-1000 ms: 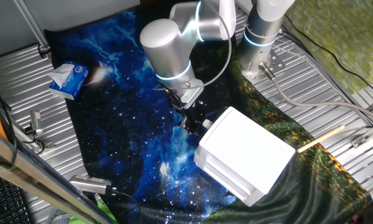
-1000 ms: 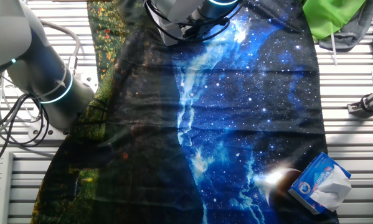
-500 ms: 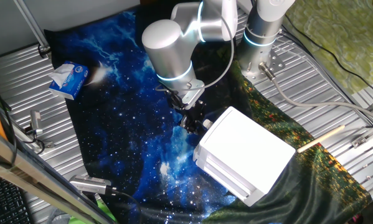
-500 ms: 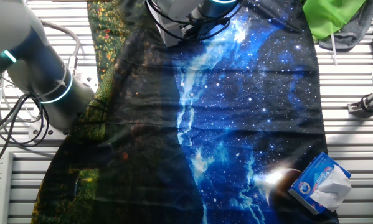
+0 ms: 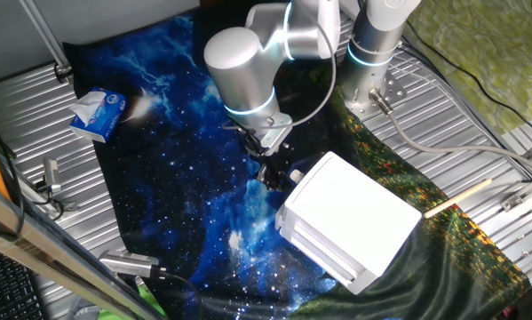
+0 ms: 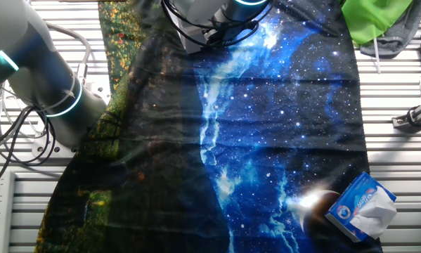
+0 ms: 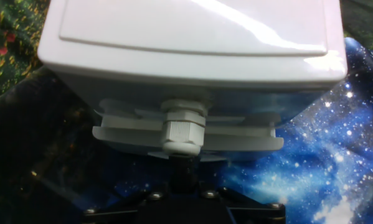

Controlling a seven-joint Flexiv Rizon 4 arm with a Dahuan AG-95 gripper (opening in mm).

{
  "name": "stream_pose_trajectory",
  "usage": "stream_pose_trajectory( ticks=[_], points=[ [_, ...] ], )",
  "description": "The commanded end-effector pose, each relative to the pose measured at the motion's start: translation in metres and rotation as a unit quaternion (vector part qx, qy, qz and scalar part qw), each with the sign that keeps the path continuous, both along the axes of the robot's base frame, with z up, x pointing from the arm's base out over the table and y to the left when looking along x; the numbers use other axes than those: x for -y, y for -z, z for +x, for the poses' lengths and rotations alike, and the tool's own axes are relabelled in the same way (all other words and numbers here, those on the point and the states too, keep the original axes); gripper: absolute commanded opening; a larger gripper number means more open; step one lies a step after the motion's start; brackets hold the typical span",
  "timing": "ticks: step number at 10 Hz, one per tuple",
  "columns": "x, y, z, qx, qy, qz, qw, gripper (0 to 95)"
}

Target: Grasp the handle and open the drawer

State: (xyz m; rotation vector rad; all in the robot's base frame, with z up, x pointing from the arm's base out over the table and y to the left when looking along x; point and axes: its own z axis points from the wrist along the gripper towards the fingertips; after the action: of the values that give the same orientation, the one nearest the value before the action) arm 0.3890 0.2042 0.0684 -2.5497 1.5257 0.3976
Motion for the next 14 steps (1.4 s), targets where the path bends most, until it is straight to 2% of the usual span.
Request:
stream_pose_trajectory(
  ticks=[1, 14],
  points=[
    [0.0011, -0.0017, -0.0011, 0.000, 0.001, 0.000, 1.0000, 0.0],
    [0.0099, -0.0005, -0.0027, 0.005, -0.002, -0.003, 1.0000, 0.0]
  ],
)
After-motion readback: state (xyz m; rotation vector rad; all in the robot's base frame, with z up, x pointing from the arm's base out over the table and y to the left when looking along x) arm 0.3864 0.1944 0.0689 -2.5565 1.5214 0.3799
